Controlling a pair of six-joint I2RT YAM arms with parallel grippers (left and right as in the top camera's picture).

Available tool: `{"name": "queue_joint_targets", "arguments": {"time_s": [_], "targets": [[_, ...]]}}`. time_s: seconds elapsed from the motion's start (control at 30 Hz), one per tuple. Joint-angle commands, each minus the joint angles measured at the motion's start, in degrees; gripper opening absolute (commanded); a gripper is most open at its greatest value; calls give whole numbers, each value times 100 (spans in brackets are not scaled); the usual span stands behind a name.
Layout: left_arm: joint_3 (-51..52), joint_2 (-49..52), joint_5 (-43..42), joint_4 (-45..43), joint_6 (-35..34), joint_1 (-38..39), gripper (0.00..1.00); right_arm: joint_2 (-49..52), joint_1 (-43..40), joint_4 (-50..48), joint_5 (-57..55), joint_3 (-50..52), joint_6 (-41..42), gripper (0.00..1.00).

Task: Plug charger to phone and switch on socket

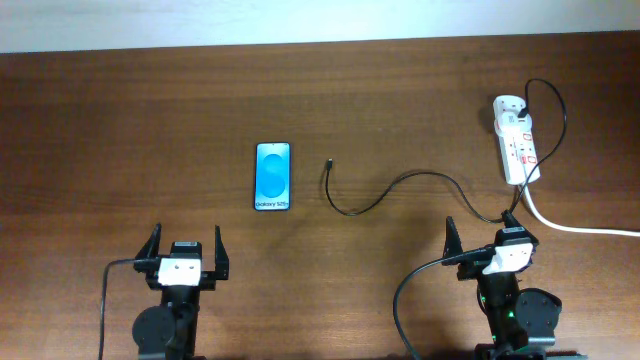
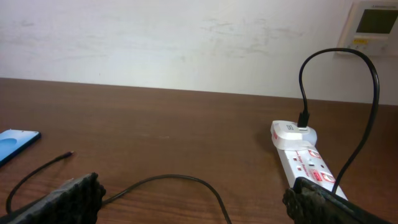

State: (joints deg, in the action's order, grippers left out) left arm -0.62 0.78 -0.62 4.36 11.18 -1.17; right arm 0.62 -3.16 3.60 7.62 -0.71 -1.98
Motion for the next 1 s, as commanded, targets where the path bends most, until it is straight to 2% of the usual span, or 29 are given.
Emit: {"name": "queue_joint_targets", "arguments": {"time_s": [0.0,0.2,0.37,0.53,0.97], "targets": [[11,-48,22,44,92,-39,99,-42,52,4,74,39,-17,98],[9,-46,-605,-61,57,-39,99,-42,52,7,116,39,-17,98],[0,20,-608,-66,-415,-39,99,-42,52,-17,138,39,-17,98],[-256,262,-717,-61,-452,-39,99,-42,52,-63,120,39,-17,98],[-1989,2286,-1300,22,-579,-39,99,-42,52,-455,144,39,-17,98]]}}
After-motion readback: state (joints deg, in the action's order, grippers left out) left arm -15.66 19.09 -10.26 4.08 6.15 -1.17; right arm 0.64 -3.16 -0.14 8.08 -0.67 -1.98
